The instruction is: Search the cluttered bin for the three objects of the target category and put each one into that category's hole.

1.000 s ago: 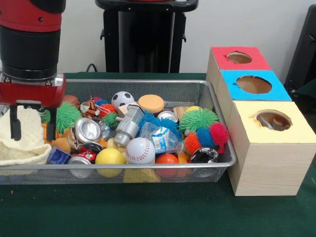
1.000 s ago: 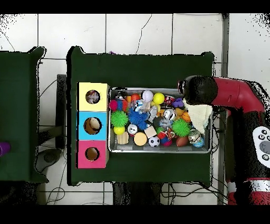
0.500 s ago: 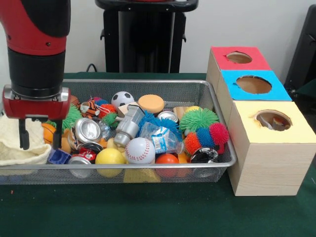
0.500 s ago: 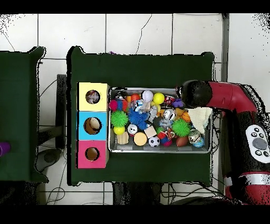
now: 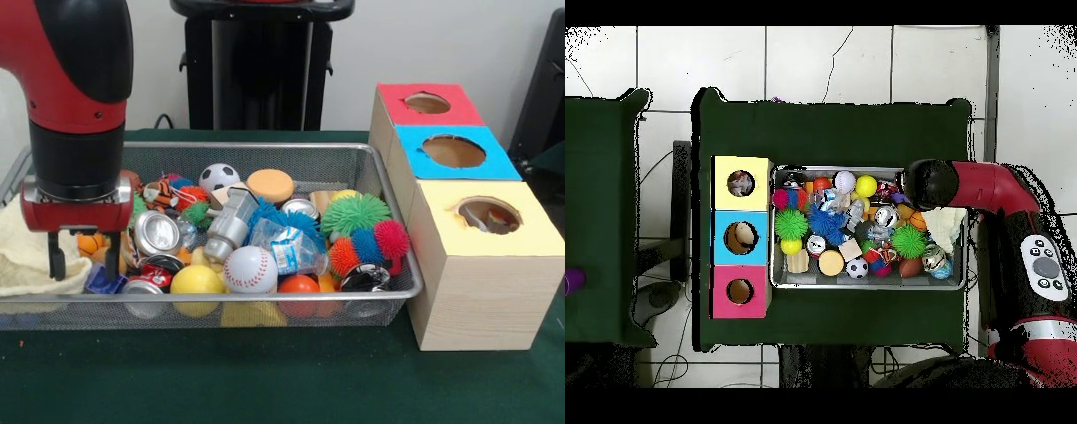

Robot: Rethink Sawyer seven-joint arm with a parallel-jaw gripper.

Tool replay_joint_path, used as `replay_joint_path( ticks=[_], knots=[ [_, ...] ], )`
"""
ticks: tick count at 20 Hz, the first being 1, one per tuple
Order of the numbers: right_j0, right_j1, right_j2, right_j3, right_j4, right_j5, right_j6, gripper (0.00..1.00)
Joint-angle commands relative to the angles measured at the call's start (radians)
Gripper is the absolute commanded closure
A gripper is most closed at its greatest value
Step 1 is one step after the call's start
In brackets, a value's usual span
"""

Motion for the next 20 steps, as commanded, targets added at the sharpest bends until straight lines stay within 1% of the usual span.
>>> replay_joint_path(
  ticks=[1, 6, 9, 11, 17, 20],
  knots=[
    [-0.019, 0.042, 0.086, -0.024, -0.075, 0.052, -0.356, 0.0],
    [0.0, 0.018, 0.057, -0.034, -0.106, 0.05, -0.317, 0.0],
    [0.002, 0.004, 0.051, -0.04, -0.117, 0.063, -0.315, 0.0],
    [0.015, -0.006, 0.033, -0.056, -0.139, 0.073, -0.304, 0.0],
    [-0.009, -0.019, 0.058, -0.048, -0.129, 0.095, -0.34, 0.0],
    [-0.027, -0.016, 0.083, -0.034, -0.107, 0.097, -0.363, 0.0]
  ],
)
